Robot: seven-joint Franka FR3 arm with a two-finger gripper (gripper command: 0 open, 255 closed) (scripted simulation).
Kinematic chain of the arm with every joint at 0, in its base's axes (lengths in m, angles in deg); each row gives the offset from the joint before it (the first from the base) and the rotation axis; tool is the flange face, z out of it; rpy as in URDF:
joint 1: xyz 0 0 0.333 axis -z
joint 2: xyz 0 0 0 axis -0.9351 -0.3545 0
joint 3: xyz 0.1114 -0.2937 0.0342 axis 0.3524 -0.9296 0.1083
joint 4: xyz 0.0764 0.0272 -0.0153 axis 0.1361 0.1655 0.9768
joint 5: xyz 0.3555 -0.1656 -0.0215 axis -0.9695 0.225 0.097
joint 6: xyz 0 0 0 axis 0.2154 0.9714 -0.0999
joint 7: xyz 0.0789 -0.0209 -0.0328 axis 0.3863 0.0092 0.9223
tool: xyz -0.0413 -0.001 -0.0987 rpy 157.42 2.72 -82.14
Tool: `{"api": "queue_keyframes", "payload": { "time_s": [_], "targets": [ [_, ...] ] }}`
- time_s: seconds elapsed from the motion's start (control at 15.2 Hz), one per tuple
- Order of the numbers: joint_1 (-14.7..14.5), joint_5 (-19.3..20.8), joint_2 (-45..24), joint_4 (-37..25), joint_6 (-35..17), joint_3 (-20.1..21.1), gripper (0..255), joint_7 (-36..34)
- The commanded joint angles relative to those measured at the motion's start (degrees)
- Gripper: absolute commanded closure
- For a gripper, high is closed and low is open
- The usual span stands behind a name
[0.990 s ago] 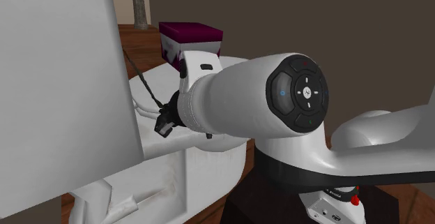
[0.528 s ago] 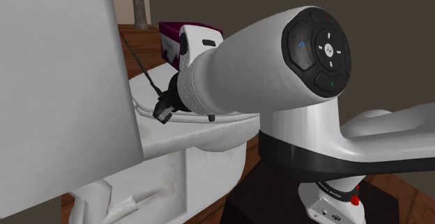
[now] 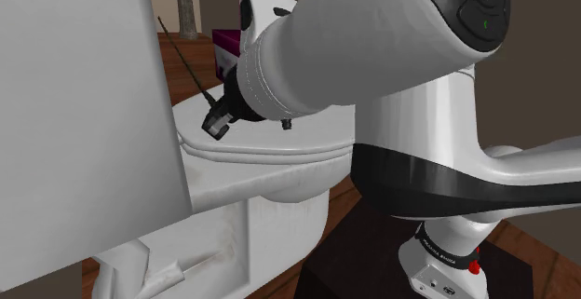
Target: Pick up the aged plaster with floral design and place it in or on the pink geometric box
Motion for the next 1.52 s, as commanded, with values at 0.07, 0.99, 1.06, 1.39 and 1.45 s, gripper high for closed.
{"api": "queue_keyframes", "payload": {
  "time_s": [0.07, 0.99, 1.06, 1.39, 1.45],
  "targets": [
    [-0.6, -0.2, -0.2, -1.8, 1.9, -1.3, 255, 1.5],
    [-1.7, -0.9, -1.7, -10.8, 9.8, -5.7, 255, 7.2],
    [-1.7, -0.9, -1.9, -11.5, 10.4, -5.9, 255, 7.6],
    [-1.4, -1.0, -2.8, -15.3, 13.2, -6.8, 255, 9.4],
    [-1.4, -1.1, -3.0, -16.1, 13.8, -6.9, 255, 9.8]
  ]
}}
